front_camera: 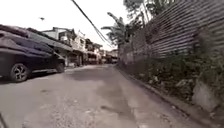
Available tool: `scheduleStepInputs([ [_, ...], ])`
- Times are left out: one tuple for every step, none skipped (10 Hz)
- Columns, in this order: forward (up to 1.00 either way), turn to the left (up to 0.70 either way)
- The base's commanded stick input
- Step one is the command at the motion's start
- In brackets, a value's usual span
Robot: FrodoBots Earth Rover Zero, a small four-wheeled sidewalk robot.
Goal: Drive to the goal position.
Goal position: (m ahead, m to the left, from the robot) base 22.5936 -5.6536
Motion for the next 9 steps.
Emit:
scheduleStepInputs([
  [0.70, 0.00],
  [0.70, 0.00],
  [0.70, 0.00],
  [0.70, 0.00],
  [0.70, 0.00],
  [0.70, 0.00],
  [0.70, 0.00],
  [0.70, 0.00],
  [0.70, 0.00],
])
